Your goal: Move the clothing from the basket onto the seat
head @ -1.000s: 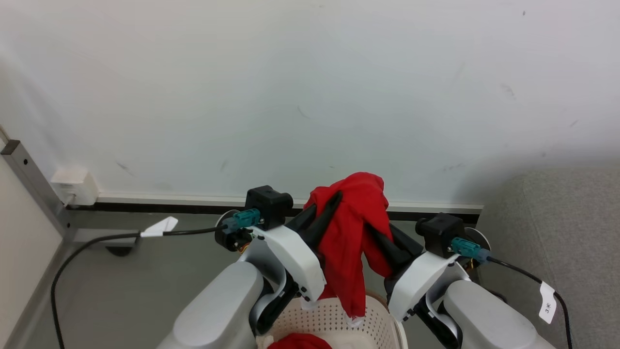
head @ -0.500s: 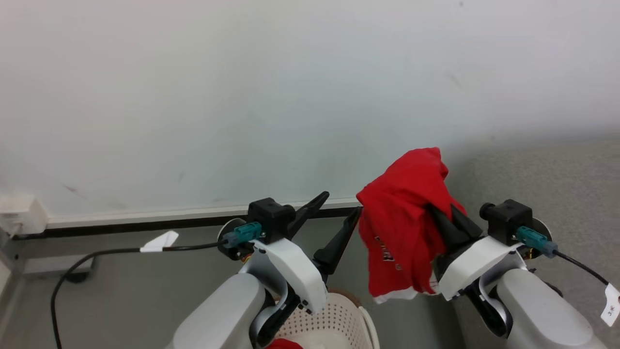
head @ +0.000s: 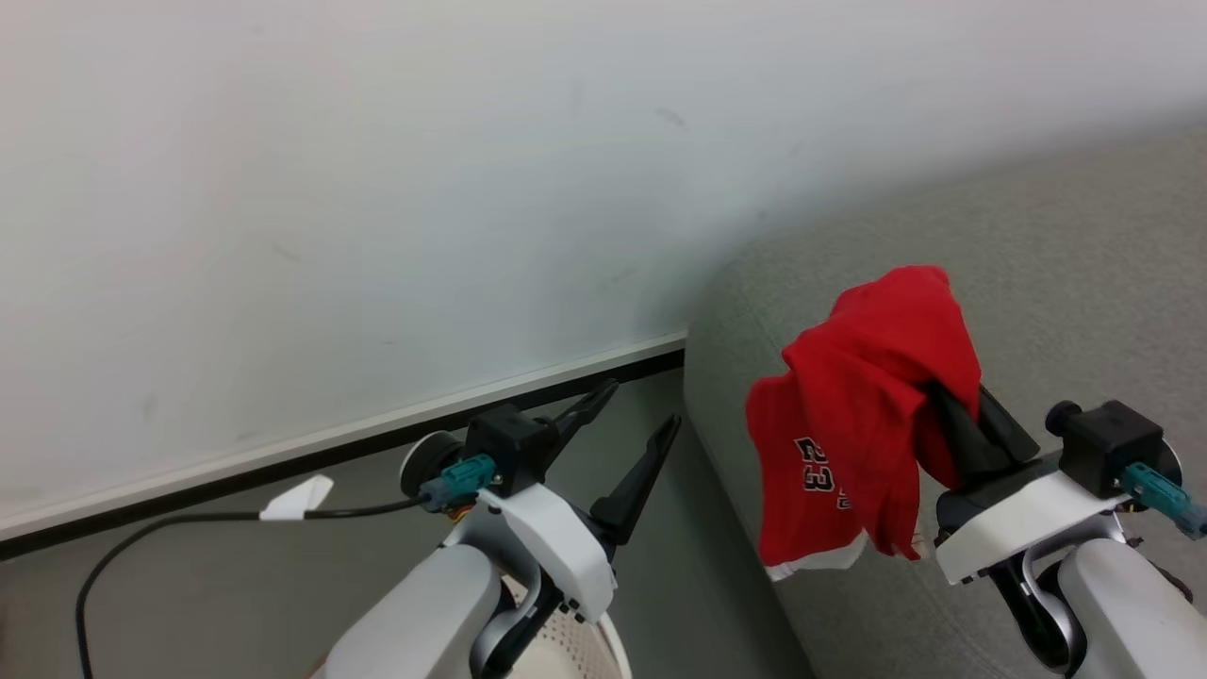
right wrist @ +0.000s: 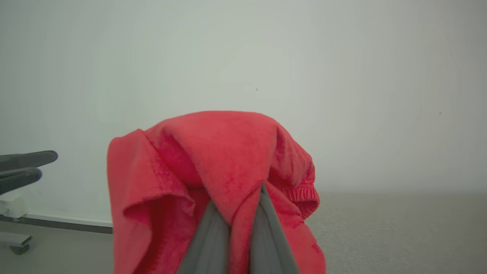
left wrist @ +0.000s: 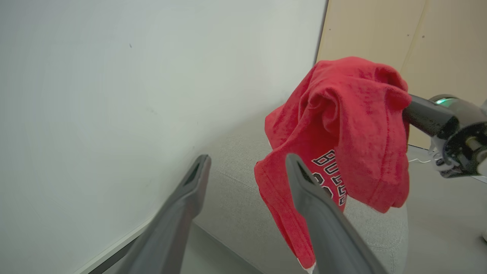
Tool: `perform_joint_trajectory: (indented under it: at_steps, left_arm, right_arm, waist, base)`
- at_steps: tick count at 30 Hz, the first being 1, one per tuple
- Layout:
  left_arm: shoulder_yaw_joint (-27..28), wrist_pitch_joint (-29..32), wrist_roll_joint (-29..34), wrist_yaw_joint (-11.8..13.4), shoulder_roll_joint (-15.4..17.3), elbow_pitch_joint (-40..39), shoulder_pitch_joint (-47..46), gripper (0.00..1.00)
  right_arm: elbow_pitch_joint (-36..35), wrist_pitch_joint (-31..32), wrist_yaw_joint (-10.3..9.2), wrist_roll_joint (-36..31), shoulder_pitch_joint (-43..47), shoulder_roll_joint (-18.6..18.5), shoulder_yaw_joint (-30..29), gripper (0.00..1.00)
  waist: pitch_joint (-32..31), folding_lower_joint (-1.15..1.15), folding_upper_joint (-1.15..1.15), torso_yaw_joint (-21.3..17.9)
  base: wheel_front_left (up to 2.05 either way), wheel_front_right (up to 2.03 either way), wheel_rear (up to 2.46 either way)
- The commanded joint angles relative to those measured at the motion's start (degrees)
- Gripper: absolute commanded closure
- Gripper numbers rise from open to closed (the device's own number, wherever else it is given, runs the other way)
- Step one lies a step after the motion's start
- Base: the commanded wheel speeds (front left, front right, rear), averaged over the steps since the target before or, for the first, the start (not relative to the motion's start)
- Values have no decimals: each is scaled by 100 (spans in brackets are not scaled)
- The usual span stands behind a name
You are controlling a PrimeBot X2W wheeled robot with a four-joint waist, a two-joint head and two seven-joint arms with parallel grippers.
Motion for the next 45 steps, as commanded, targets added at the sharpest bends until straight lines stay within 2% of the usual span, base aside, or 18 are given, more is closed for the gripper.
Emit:
perform_joint_trajectory:
  at_steps: [1, 10, 17, 23, 29, 36, 45]
  left_arm:
    - [6, -56, 74, 6, 41, 32, -11, 0]
    - [-36, -194, 118, -26, 58, 92, 63, 0]
    - [-122, -210, 131, -74, -3, 181, -55, 0]
    - [-138, -231, 60, -85, -18, 277, -57, 0]
    - [-174, -153, 66, -77, 12, 245, -148, 0]
    - [-252, -3, 119, -123, 108, 131, -349, 0]
    - [-326, 276, 262, -138, 279, -211, -810, 0]
  right_arm:
    - [-100, -18, -12, -76, 120, -24, -88, 100]
    - [-717, -18, -12, -343, 656, -34, -670, 100]
    - [-974, -18, -12, -398, 909, -40, -1065, 100]
    - [-795, 35, -12, -291, 657, -128, -1098, 100]
    - [-326, 195, -12, -24, 103, -375, -1101, 100]
    - [647, 384, -12, 575, -725, -719, -964, 100]
    - [1561, 224, -12, 1409, -1886, -1121, -928, 100]
  waist:
    - [116, 0, 0, -360]
    - [278, 0, 0, -992]
    - [415, 0, 0, -1085]
    - [454, 0, 0, -1090]
    - [714, 0, 0, -839]
    - [1215, 0, 0, -373]
    - [2085, 0, 0, 249]
  base:
    - [0, 0, 0]
    - [0, 0, 0]
    - [0, 0, 0]
    - [0, 0, 0]
    - [0, 0, 0]
    - [0, 0, 0]
    - [0, 0, 0]
